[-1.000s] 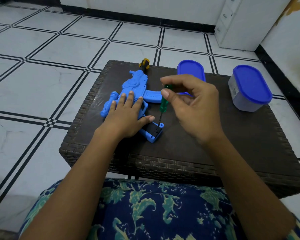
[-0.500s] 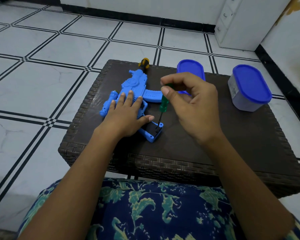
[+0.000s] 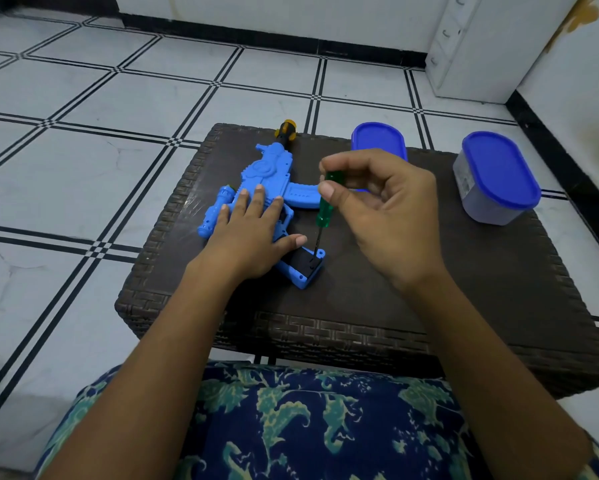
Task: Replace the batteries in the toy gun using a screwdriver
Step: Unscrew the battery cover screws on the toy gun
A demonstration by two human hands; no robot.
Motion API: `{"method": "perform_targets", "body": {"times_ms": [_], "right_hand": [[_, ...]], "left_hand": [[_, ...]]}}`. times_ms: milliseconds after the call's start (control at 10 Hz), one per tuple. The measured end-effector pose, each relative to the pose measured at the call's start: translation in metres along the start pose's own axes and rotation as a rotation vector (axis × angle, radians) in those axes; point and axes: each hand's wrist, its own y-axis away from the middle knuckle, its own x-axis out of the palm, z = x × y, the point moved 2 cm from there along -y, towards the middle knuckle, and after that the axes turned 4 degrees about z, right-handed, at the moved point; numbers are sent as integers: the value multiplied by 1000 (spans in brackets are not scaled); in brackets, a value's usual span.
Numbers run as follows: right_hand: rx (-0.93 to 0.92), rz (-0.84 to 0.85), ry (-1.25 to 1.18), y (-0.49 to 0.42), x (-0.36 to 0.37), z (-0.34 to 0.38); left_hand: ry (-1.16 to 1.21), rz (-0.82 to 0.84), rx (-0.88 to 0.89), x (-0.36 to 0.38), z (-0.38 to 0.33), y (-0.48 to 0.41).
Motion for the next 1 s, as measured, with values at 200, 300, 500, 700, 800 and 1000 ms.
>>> {"method": "perform_targets", "body": {"times_ms": [200,300,500,700,800,1000], "right_hand": [[-16,13,-11,2,3,0],[-13,3,15,1,0,0],[-15,68,24,1,4,0],[3,-3,20,5,5,2],[-13,-51,60,2,0,2],[-9,40,-12,1,1,0]], "left_hand": [[13,-3,1,2,0,0],[9,-8,7,2,1,-1],[-1,-15,-3,2,2,-3],[5,-24,12,4,3,-4],[4,-15,4,3,3,-3],[1,-13,1,3,2,-3]]}}
